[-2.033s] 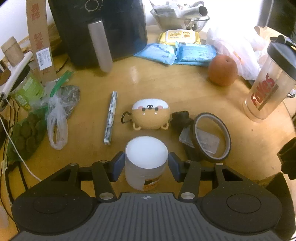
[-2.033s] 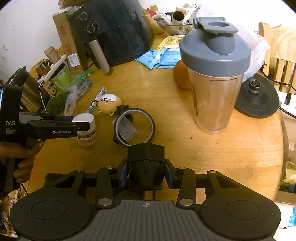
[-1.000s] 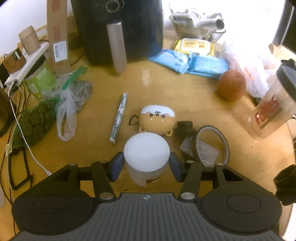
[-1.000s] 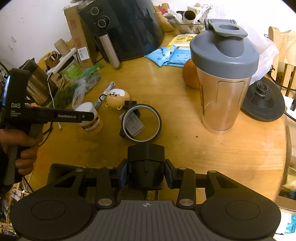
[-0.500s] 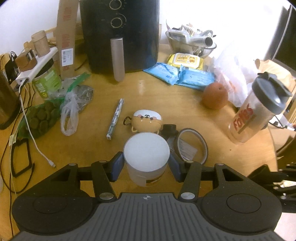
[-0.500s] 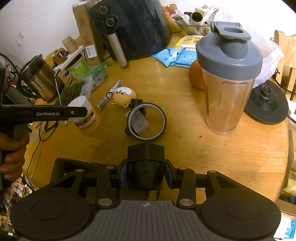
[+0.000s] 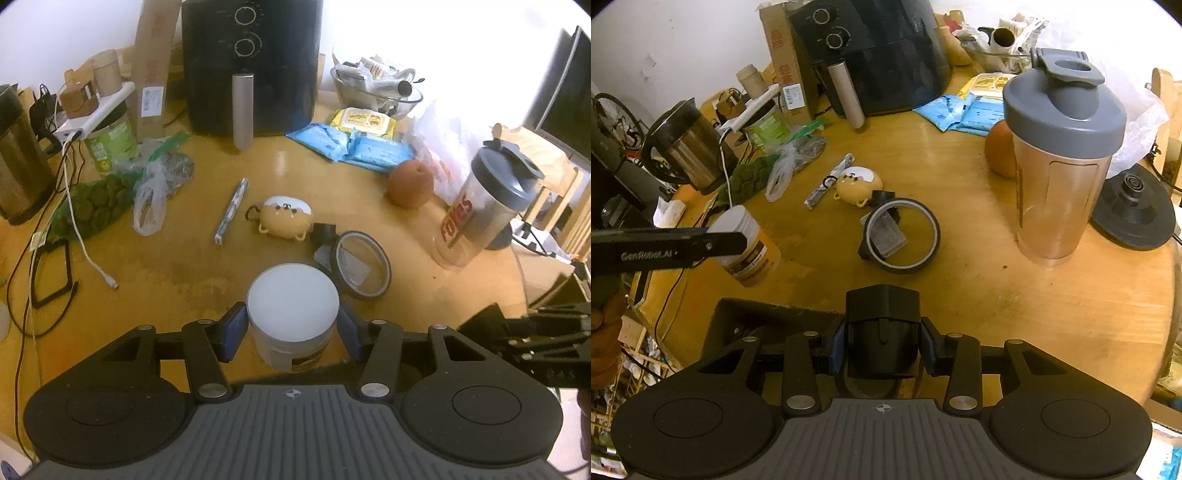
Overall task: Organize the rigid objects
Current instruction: 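Carry the white jar and black cap over the cardboard box with both grippers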
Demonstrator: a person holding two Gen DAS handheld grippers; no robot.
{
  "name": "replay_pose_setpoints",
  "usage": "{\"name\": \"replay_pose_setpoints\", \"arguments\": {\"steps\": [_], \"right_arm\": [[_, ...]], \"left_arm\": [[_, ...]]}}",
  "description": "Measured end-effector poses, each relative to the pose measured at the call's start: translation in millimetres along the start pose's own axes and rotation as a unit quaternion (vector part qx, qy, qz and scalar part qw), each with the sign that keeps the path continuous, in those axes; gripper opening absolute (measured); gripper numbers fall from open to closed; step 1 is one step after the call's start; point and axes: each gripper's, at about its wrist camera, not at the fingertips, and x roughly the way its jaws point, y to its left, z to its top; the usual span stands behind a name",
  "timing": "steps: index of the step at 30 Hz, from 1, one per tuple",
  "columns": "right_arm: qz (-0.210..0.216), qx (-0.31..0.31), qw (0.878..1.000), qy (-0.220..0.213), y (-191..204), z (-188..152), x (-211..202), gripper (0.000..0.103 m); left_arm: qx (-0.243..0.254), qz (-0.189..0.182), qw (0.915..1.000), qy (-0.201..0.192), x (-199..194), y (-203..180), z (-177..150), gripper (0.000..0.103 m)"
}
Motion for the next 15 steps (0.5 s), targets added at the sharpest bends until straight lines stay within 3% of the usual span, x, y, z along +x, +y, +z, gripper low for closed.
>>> {"name": "replay_pose_setpoints", "arguments": {"steps": [15], "right_arm": [[0.019, -0.024, 0.999, 0.011, 9.3, -13.0, -4.4, 0.043]], "left_arm": [[-0.038, 0.012, 0.9991, 0.014, -33.8, -0.8, -50.4, 0.052]]}}
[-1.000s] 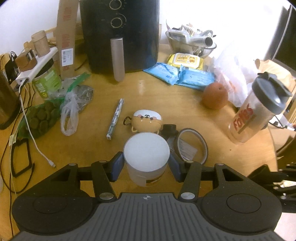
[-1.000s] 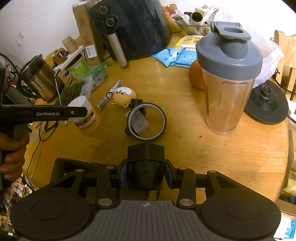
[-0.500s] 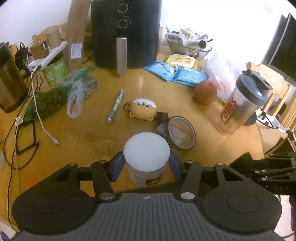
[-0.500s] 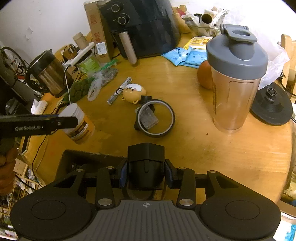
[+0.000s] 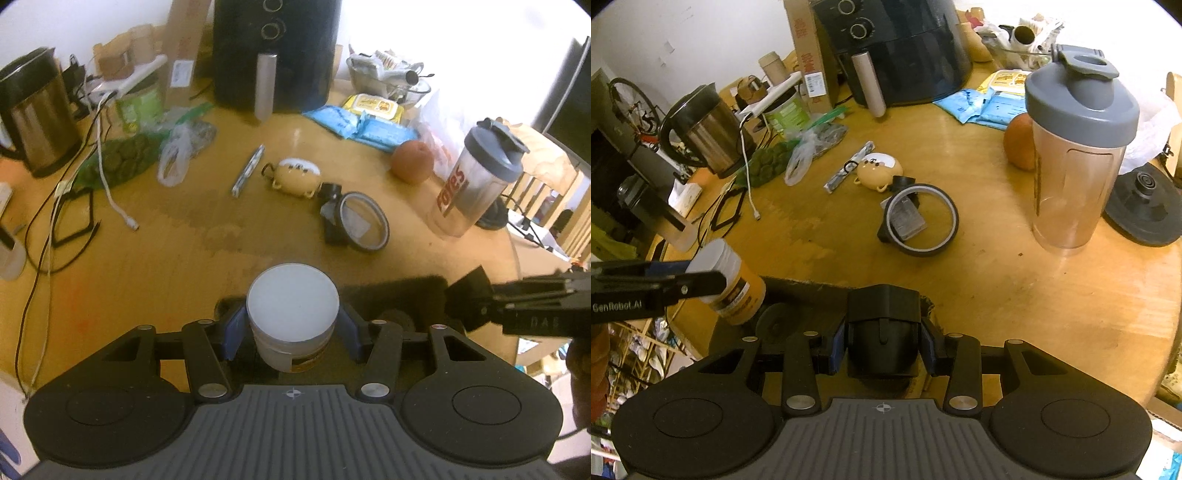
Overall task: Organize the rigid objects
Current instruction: 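Carry the white jar and black cap over the cardboard box with both grippers, then open the left gripper to drop the white jar in the box while the right releases the black cap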
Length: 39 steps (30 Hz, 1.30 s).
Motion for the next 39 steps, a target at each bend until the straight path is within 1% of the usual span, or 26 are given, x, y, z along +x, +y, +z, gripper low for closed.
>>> {"name": "replay_pose_setpoints", "arguments": {"steps": [8, 17, 20, 22, 25, 32, 39], "right_arm": [[0.009, -0.017, 1.0, 0.009, 6.8, -5.1, 0.4, 0.043], [0.019, -0.037, 0.999, 0.021, 13.6, -11.3, 1.1, 0.043], [0.02, -0.042, 0.999, 0.024, 14.9, -12.8, 1.1, 0.043], [0.021, -0.044, 0.998, 0.026, 15.8, -13.5, 1.5, 0.043], [0.023, -0.049, 0.998, 0.03, 17.3, -14.9, 1.8, 0.043], [0.027, -0.061, 0.997, 0.035, 22.4, -17.0, 4.3, 0.043], [0.033, -0.084, 0.995, 0.036, 31.5, -12.1, 6.8, 0.043]], "left_arm": [[-0.024, 0.019, 0.9994, 0.017, -0.7, 6.2, -29.2, 0.052], [-0.035, 0.042, 0.9979, 0.035, 17.3, 12.5, -49.3, 0.052], [-0.038, 0.059, 0.9967, 0.041, 21.8, 13.6, -55.6, 0.055], [-0.035, 0.051, 0.9973, 0.041, 19.5, 11.7, -57.6, 0.06], [-0.039, 0.072, 0.9958, 0.041, 12.3, 8.0, -59.0, 0.062], [-0.079, 0.065, 0.994, 0.039, -0.5, 11.7, -63.9, 0.062], [-0.096, 0.064, 0.9928, 0.033, -9.6, 8.6, -68.5, 0.062]]}}
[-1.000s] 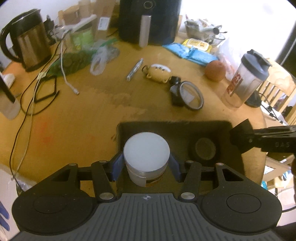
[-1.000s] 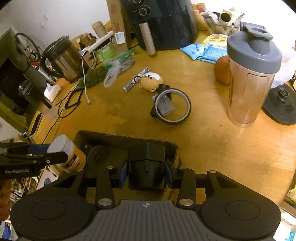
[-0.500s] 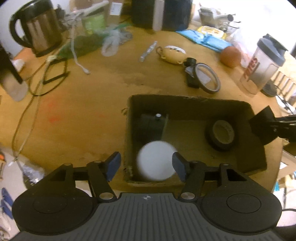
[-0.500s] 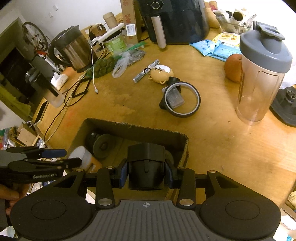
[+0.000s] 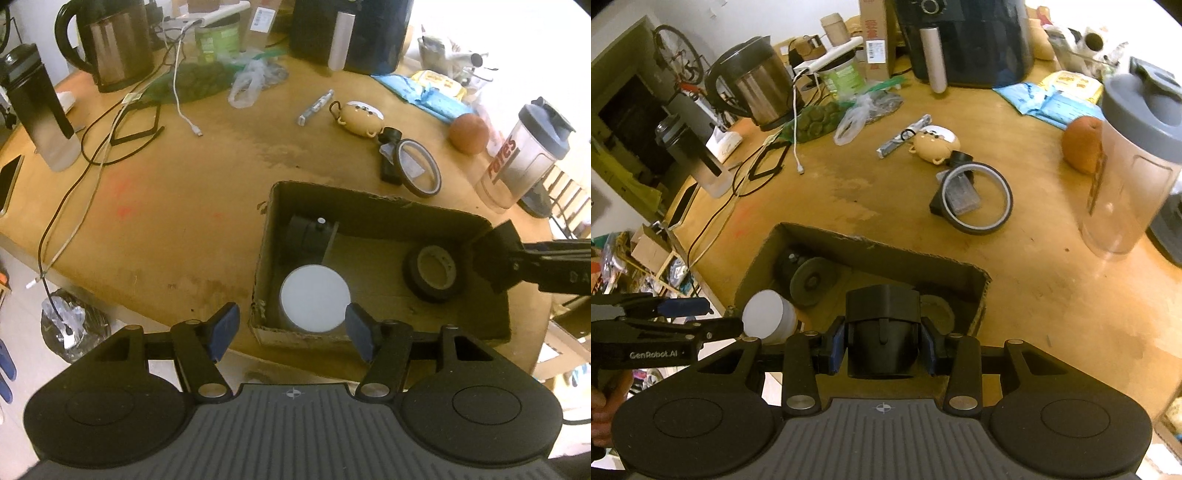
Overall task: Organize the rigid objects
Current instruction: 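Open the left gripper to drop the white jar in the box while the right releases the black cap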
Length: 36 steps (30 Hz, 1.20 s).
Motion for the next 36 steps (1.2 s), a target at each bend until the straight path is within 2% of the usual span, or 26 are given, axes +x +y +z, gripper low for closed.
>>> {"name": "replay_pose_setpoints", "arguments": {"steps": [9, 12, 14, 16, 22, 28, 36], "right_arm": [[0.014, -0.03, 0.999, -0.002, 15.4, 20.1, 3.7, 0.043], [0.035, -0.038, 0.999, -0.008, 22.5, 27.5, 6.2, 0.045], [0.039, -0.049, 0.998, -0.012, 29.4, 32.1, 7.4, 0.055], [0.034, -0.06, 0.997, -0.018, 35.1, 34.4, 7.7, 0.075], [0.024, -0.061, 0.998, -0.015, 34.3, 30.3, 11.5, 0.1], [0.002, -0.047, 0.999, -0.003, 20.9, 23.5, 15.4, 0.103], [-0.028, -0.014, 0.999, -0.01, -5.9, 29.9, 11.3, 0.103]], "left_arm": [[-0.022, 0.003, 0.9997, -0.009, -8.1, 2.6, -2.9, 0.062], [-0.028, 0.005, 0.9995, -0.012, -10.3, 4.7, -3.3, 0.062], [-0.032, 0.007, 0.9994, -0.013, -11.9, 6.0, -3.3, 0.062], [-0.035, 0.008, 0.9993, -0.014, -12.5, 6.8, -2.7, 0.062], [-0.037, 0.004, 0.9992, -0.015, -12.9, 4.8, 1.6, 0.062], [-0.03, -0.008, 0.9994, -0.014, -7.7, -2.1, 11.8, 0.062], [-0.001, -0.029, 0.9994, -0.02, 4.1, -16.5, 35.6, 0.062]]}}
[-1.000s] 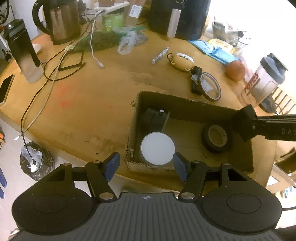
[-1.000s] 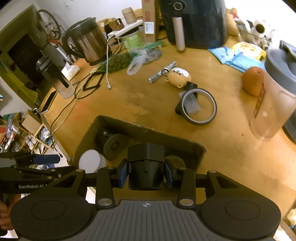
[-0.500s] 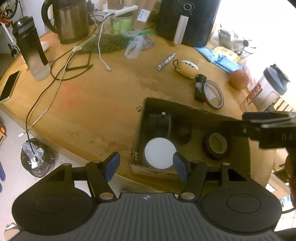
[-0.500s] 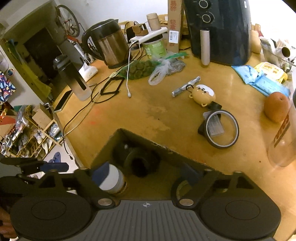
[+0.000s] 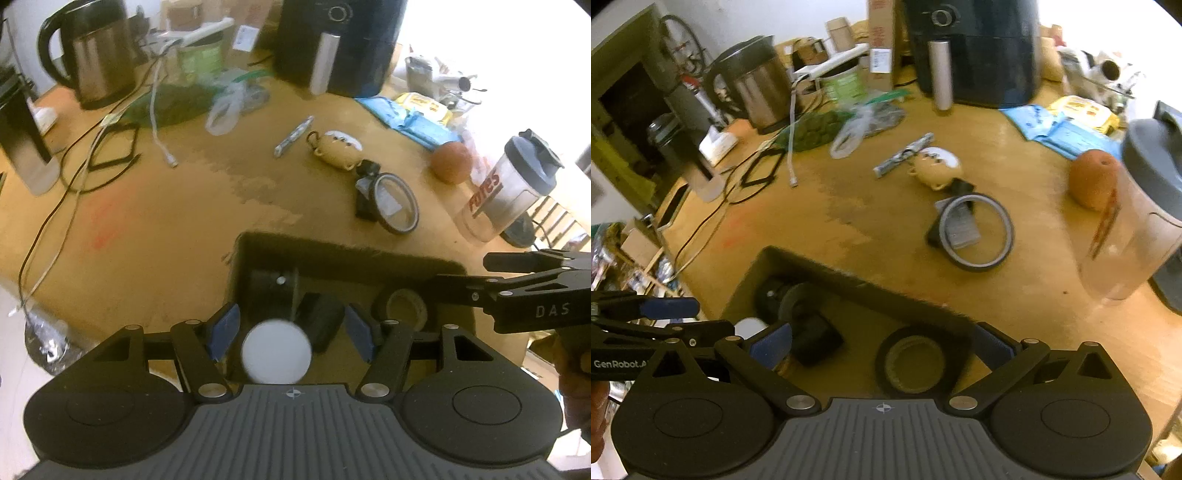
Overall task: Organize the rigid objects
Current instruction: 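Open the left gripper to drop the white jar in the box while the right releases the black cap, then move the right gripper to the clear tape roll and grasp its rim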
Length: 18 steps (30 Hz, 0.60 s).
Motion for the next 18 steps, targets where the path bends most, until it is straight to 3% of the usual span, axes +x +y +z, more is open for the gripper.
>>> {"name": "replay_pose_setpoints", "arguments": {"steps": [11, 18], "right_arm": [[-0.035, 0.032, 0.999, -0.021, -24.3, 26.3, 4.1, 0.103], [-0.056, 0.057, 0.997, -0.012, -36.8, 34.8, 16.5, 0.103]], "left_arm": [[0.034, -0.013, 0.9993, -0.009, 10.6, -3.1, 37.7, 0.062], [0.048, -0.02, 0.9987, 0.003, 22.3, -1.8, 48.1, 0.062]]}}
